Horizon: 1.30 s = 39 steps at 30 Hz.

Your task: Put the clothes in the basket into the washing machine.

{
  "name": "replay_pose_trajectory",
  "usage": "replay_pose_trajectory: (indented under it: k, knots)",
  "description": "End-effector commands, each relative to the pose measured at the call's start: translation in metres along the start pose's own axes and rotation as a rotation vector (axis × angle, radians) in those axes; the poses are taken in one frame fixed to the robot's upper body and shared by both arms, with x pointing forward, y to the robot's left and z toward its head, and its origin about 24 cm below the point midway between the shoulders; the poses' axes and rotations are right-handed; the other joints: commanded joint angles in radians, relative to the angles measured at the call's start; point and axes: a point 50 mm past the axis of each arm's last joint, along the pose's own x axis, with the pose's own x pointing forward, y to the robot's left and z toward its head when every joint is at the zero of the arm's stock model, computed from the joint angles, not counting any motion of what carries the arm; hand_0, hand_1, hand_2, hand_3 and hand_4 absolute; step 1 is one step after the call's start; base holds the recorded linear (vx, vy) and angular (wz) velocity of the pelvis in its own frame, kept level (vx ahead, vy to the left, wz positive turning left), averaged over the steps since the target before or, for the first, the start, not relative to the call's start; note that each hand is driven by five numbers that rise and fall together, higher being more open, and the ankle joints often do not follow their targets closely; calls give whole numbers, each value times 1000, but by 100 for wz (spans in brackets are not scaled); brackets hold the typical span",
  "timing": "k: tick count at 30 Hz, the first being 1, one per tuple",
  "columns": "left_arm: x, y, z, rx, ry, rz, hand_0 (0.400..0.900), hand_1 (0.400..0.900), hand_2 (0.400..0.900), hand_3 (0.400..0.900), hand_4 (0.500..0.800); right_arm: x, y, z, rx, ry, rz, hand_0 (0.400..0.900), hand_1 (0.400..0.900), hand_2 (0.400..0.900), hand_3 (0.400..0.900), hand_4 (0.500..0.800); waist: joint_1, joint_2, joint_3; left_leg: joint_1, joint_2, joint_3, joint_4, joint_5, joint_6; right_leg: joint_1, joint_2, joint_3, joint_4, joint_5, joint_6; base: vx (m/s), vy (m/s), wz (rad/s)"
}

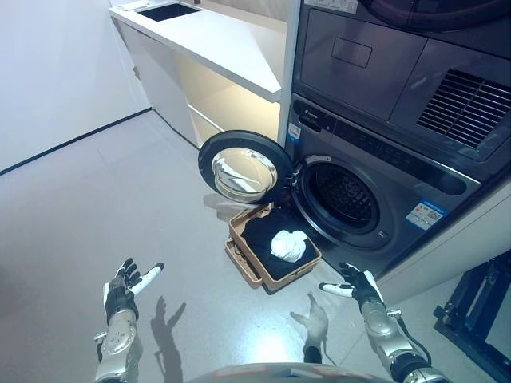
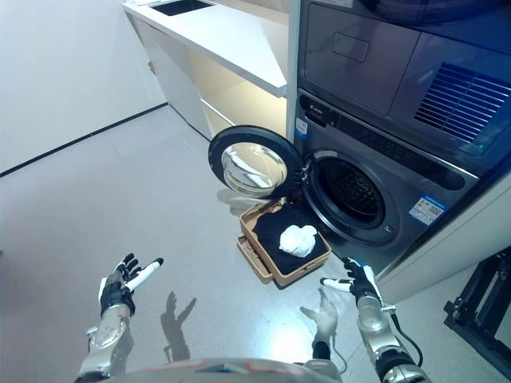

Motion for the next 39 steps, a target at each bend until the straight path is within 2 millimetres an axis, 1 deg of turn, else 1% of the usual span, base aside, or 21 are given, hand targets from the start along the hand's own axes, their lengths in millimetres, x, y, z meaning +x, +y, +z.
replay_pose_trajectory:
  k: [1,16,22,25,27,28,29,30,31,32,35,37,39]
  knots:
    - [16,20,40,60,-171,51,900,900,900,900,800,6,-9,23,35,-116,-56,900,900,900,900,800,0,-78,-62,-57,2,-25,1,19,39,5,-57,-3,92,-66,3,0,0,0]
    - [16,18,46,42,-202,43,900,900,900,900,800,6,-8,24,39,-123,-48,900,900,900,900,800,3,-87,-55,-59,1,-23,-1,18,40,1,-60,-5,92,-63,5,0,0,0]
    - [16,18,46,57,-203,39,900,900,900,900,800,6,-11,22,28,-112,-55,900,900,900,900,800,5,-83,-50,-61,-9,-30,14,11,46,-6,-68,8,113,-69,4,0,0,0]
    - [16,18,46,49,-202,39,900,900,900,900,800,7,-14,25,57,-119,-57,900,900,900,900,800,7,-77,-45,-67,-16,-36,21,9,49,-23,-77,12,146,-78,10,-2,18,-3]
    - [16,18,45,52,-195,45,900,900,900,900,800,8,-14,27,69,-122,-57,900,900,900,900,800,14,-72,-38,-68,-17,-33,22,8,56,-69,-85,16,235,-88,19,-44,8,-20]
    - [17,21,48,45,-202,50,900,900,900,900,800,9,-15,34,63,-143,-54,900,900,900,900,800,23,-68,-20,-72,-7,-24,28,13,59,-108,-83,-6,297,-88,23,-136,-32,-53]
    - [17,22,52,28,-220,52,900,900,900,900,800,11,-15,42,59,-170,-51,900,900,900,900,800,34,-64,-5,-83,7,-11,31,22,55,-150,-90,-45,336,-82,27,-171,-56,-52]
    - [17,22,55,24,-232,45,900,900,900,900,800,12,-15,49,55,-196,-44,900,900,900,900,800,37,-61,3,-100,17,-8,31,33,49,-168,-92,-60,339,-80,26,-112,-69,-24]
    - [18,22,56,24,-232,43,900,900,900,900,800,12,-15,50,58,-201,-40,900,900,900,900,800,35,-60,2,-108,23,-13,31,40,44,-162,-87,-62,323,-88,21,-11,-112,19]
    - [19,20,54,27,-222,39,900,900,900,900,800,11,-17,46,57,-189,-45,900,900,900,900,800,31,-63,-3,-117,29,-26,32,46,40,-143,-73,-60,296,-106,12,68,-152,35]
    - [22,14,54,19,-207,31,900,900,900,900,800,12,-23,40,19,-166,-57,900,900,900,900,800,23,-62,-3,-147,56,-58,48,62,32,-152,-32,-60,310,-143,-19,40,-180,31]
    - [23,12,53,21,-200,32,900,900,900,900,800,11,-30,41,8,-182,-68,900,900,900,900,800,20,-62,5,-178,63,-74,98,59,33,-169,-14,-55,340,-169,-39,-6,-196,8]
    - [24,14,46,18,-168,42,900,900,900,900,800,10,-37,36,-12,-172,-77,900,900,900,900,800,25,-70,13,-205,65,-84,187,50,35,-162,6,-52,348,-187,-65,33,-230,-2]
